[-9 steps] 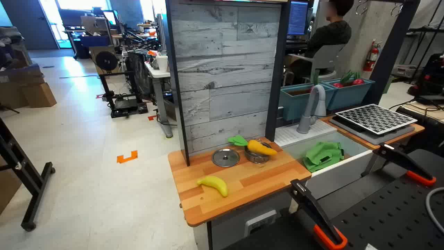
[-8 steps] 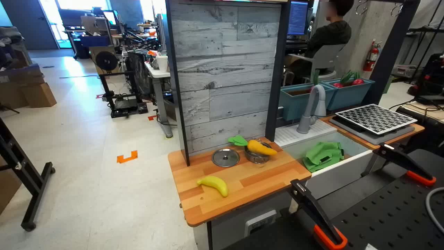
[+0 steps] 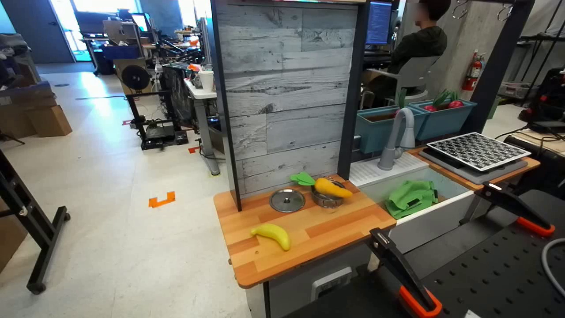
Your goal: Put the carrot plushie on the table
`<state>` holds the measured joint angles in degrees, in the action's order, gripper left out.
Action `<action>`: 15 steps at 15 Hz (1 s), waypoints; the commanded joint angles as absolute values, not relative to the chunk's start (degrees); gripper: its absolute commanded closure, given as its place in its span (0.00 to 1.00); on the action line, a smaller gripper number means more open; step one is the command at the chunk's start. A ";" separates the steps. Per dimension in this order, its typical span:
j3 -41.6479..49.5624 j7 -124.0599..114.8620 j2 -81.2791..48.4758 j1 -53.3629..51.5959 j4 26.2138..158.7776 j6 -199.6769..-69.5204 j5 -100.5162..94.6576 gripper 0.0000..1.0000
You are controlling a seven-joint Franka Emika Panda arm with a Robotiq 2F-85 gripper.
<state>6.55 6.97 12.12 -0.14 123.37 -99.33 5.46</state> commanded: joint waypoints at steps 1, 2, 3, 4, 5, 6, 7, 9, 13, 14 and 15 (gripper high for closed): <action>4.22 5.83 9.65 0.41 124.70 -103.29 3.46 0.00; 3.78 5.70 9.05 0.34 125.59 -104.46 2.76 0.00; 3.21 5.44 8.45 0.23 126.74 -106.28 1.47 0.00; 2.76 5.23 7.90 0.17 128.12 -108.33 0.14 0.00; 2.44 5.35 7.10 0.15 129.22 -110.22 -1.08 0.00; 2.21 5.85 6.27 0.13 130.20 -111.47 -2.27 0.00; 2.08 6.30 5.28 0.18 130.98 -113.03 -3.38 0.00; 1.97 6.48 2.87 0.27 131.99 -116.08 -4.58 0.00; 1.88 6.04 -2.81 0.23 132.07 -120.86 -5.50 0.00; 1.86 5.51 -3.85 0.22 132.11 -122.42 -5.39 0.00; 1.84 4.98 -5.45 0.20 131.82 -124.28 -5.13 0.00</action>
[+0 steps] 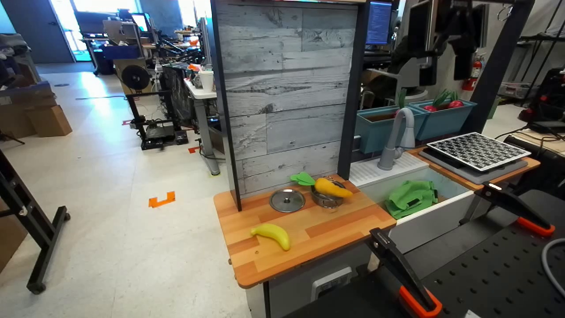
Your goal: Put the carrot plushie on the table
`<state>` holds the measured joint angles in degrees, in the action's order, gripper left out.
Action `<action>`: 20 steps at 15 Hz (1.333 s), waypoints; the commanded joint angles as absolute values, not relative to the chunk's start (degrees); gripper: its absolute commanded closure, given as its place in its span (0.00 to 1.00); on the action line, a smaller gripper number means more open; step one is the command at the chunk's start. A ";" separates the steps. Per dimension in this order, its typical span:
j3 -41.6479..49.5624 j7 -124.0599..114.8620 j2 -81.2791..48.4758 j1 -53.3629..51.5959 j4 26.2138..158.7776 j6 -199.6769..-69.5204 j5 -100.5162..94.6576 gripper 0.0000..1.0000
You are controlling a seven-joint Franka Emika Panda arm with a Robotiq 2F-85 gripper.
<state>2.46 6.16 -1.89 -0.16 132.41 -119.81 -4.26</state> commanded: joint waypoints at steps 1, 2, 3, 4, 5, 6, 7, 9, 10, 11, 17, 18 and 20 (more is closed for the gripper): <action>1.77 4.68 -6.98 0.10 131.34 -125.33 -5.24 0.00; 1.73 4.13 -8.76 0.04 130.50 -126.61 -4.93 0.00; 1.67 3.61 -10.17 -0.05 130.01 -127.71 -4.80 0.00; 1.51 3.24 -12.05 -0.19 128.85 -128.33 -4.66 0.00; 1.37 3.00 -13.68 -0.24 127.71 -128.68 -4.39 0.00; 1.16 2.88 -15.17 -0.24 126.76 -129.57 -3.87 0.00; 0.96 2.74 -16.46 -0.27 125.87 -130.17 -3.66 0.00; 0.45 1.95 -19.78 -0.42 123.60 -132.67 -3.03 0.00; 0.23 1.25 -21.30 -0.62 122.49 -133.75 -3.03 0.00; 0.11 0.45 -22.94 -0.96 121.15 -134.09 -3.36 0.00; 0.50 -5.28 -32.58 -3.80 114.58 -139.95 -4.57 0.00; 0.82 -6.47 -34.06 -4.42 113.57 -140.98 -4.82 0.00; 0.93 -7.52 -37.54 -4.96 110.65 -141.18 -4.50 0.00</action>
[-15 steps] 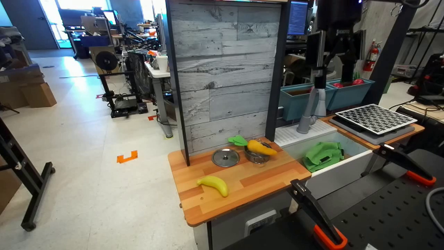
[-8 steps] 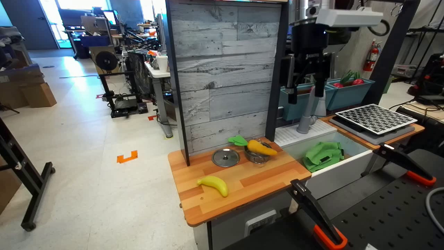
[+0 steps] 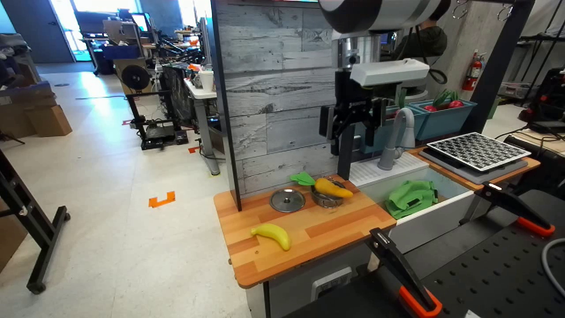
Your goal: Put the carrot plushie on the table
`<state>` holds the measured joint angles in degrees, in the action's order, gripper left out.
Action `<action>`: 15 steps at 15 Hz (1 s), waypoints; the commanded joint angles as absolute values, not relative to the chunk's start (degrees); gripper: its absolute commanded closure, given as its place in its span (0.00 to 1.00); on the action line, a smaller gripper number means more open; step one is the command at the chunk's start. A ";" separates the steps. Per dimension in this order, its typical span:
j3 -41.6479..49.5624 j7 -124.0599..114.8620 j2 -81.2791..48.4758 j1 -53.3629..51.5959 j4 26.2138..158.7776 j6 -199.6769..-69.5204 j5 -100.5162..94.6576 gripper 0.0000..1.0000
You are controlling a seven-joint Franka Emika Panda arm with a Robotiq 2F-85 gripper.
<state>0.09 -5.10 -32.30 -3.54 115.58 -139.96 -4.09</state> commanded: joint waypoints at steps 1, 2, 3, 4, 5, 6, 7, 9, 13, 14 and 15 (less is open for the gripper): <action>0.88 -7.82 -39.20 -5.06 109.27 -141.30 -4.20 0.00; 0.92 -8.13 -40.67 -5.21 107.88 -140.77 -4.10 0.00; 1.13 -8.55 -42.54 -5.47 106.15 -140.53 -4.26 0.00; 1.23 -8.72 -43.90 -5.58 104.81 -140.11 -4.26 0.00; 1.42 -8.99 -45.35 -5.74 103.50 -140.00 -4.28 0.00; 1.54 -9.17 -46.63 -5.78 102.29 -139.85 -4.18 0.00; 1.62 -9.23 -47.96 -5.79 100.97 -139.40 -4.07 0.00; 2.06 -9.88 -50.49 -6.29 98.59 -139.12 -4.27 0.00; 2.67 -10.87 -54.66 -7.16 94.03 -137.99 -4.32 0.00; 2.76 -11.15 -55.70 -7.33 92.81 -137.72 -4.24 0.00; 2.76 -11.25 -56.53 -7.43 91.75 -137.22 -4.14 0.00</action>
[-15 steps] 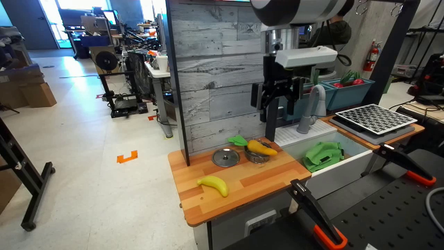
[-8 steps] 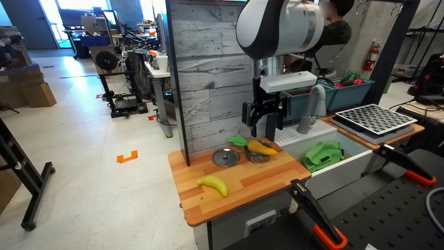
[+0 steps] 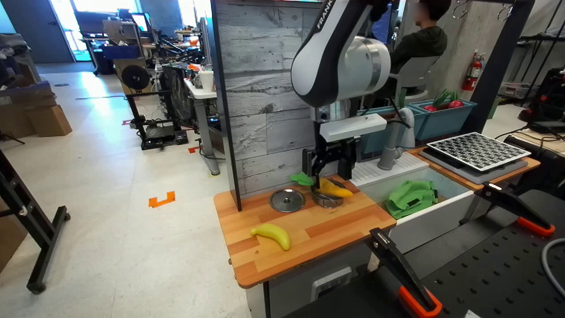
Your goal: Put the carrot plushie on the table
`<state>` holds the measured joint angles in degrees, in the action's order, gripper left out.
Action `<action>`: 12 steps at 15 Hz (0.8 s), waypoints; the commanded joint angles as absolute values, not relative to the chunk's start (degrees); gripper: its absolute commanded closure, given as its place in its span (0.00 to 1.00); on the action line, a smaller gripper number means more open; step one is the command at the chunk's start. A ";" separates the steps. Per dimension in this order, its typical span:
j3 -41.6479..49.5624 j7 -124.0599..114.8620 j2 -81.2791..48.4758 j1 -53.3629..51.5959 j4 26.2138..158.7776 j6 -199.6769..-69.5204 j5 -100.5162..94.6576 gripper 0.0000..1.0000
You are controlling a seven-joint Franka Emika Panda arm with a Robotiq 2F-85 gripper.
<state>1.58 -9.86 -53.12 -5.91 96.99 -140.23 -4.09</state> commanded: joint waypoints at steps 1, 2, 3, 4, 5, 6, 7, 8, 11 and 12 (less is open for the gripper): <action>2.85 -11.48 -57.41 -7.59 90.58 -136.86 -4.10 0.00; 2.88 -11.62 -58.09 -7.67 89.58 -136.06 -4.06 0.00; 2.90 -11.73 -58.73 -7.69 88.54 -135.36 -4.03 0.00; 2.86 -11.71 -59.27 -7.64 87.65 -134.73 -4.03 0.25; 2.79 -11.36 -59.66 -7.51 86.76 -133.88 -4.11 0.26; 2.70 -11.27 -59.95 -7.36 86.18 -133.17 -4.05 0.34; 2.54 -11.19 -59.93 -7.17 85.94 -132.55 -3.95 0.44; 2.43 -11.04 -59.92 -7.05 85.73 -131.90 -3.94 0.51; 2.20 -10.70 -59.90 -6.77 85.07 -130.13 -3.87 0.75; 2.20 -10.71 -59.88 -6.73 84.87 -129.62 -3.87 0.82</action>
<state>1.85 -11.24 -58.03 -6.62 89.06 -132.24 -4.08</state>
